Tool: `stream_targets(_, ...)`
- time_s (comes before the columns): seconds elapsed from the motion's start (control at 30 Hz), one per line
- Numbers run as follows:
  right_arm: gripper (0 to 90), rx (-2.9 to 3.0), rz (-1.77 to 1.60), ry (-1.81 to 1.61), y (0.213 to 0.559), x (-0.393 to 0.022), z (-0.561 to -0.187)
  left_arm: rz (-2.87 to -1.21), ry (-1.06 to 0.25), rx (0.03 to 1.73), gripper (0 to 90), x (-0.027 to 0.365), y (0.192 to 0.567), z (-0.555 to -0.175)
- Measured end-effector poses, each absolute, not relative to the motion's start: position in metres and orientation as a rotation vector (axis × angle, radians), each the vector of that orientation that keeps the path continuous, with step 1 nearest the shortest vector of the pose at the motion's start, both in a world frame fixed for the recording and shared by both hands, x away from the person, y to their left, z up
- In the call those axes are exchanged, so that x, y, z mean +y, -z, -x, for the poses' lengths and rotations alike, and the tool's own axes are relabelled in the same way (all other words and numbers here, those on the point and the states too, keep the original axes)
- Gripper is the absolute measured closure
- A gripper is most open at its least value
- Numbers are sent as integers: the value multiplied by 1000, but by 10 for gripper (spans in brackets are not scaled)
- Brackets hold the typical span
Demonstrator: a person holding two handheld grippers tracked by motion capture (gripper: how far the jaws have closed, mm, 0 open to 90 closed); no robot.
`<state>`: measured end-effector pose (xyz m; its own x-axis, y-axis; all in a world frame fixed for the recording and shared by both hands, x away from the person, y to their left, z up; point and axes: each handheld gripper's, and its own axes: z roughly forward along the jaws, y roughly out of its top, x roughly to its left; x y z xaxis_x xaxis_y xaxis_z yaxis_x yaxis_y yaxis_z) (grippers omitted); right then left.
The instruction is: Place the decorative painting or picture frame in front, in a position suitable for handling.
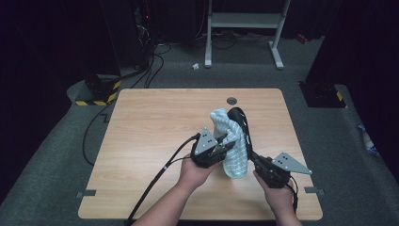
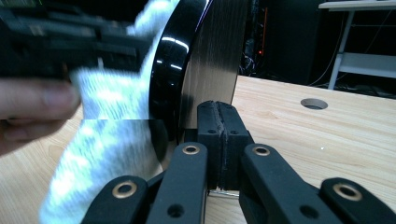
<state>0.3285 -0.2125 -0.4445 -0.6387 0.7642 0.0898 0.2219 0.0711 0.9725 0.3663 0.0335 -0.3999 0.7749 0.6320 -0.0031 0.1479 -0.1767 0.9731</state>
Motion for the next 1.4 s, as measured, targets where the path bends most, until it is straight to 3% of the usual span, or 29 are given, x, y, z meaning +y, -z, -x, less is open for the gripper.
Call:
stream_targets(0.27,886,1907,-973,-1596,445,-213,-328,-1707,-515,626,680,35,380,-384)
stream_targets(0.7,886,1912,-977,-1594,445,-212,-328,-1759,-491,716,679,44,409,-401)
stream_targets(1.07,886,1915,-977,-1593,445,-211,-328,-1712,-529,633,680,38,373,-395)
stream_targets(1.4,886,1914,-976,-1594,445,-212,-327,-1743,-511,713,680,43,392,-416)
